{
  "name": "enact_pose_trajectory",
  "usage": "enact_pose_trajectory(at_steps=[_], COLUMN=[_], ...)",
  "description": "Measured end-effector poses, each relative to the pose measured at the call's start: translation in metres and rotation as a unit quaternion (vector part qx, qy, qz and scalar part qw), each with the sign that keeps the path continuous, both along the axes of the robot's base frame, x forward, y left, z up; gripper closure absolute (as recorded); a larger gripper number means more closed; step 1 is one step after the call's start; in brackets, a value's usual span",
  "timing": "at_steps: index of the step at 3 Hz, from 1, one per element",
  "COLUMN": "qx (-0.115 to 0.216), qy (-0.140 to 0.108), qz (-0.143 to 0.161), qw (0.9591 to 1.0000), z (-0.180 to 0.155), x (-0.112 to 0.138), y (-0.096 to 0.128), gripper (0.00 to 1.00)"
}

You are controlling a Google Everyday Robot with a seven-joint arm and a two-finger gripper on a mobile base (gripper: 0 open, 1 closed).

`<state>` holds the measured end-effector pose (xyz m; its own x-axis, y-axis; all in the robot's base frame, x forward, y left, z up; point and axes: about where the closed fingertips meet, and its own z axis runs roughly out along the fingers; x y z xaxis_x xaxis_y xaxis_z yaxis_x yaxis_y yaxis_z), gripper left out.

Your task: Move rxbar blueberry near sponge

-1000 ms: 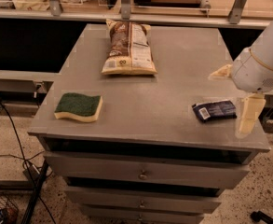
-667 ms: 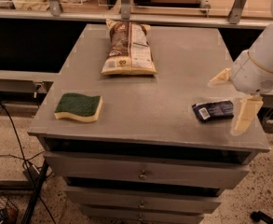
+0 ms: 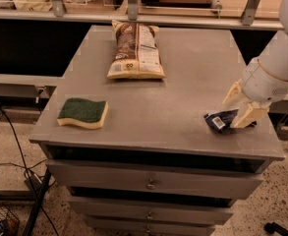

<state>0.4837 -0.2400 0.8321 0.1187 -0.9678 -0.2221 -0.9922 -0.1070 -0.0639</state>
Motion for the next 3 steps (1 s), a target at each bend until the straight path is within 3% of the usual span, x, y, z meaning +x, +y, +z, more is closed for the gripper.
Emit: enact_pose_trajectory(at_steps=[1, 2, 3], qx=[-0.003, -0.003, -0.003], qy=[0.002, 0.002, 0.002], qz=[0.002, 0.002, 0.001], qw=[1.0, 1.0, 1.0], z=[-0.0018, 0.0002, 0.0003], x=[-0.0007, -0.0007, -0.0006], y=[0.0004, 0.0004, 0.0004], gripper=[0.74, 0.76, 0.92])
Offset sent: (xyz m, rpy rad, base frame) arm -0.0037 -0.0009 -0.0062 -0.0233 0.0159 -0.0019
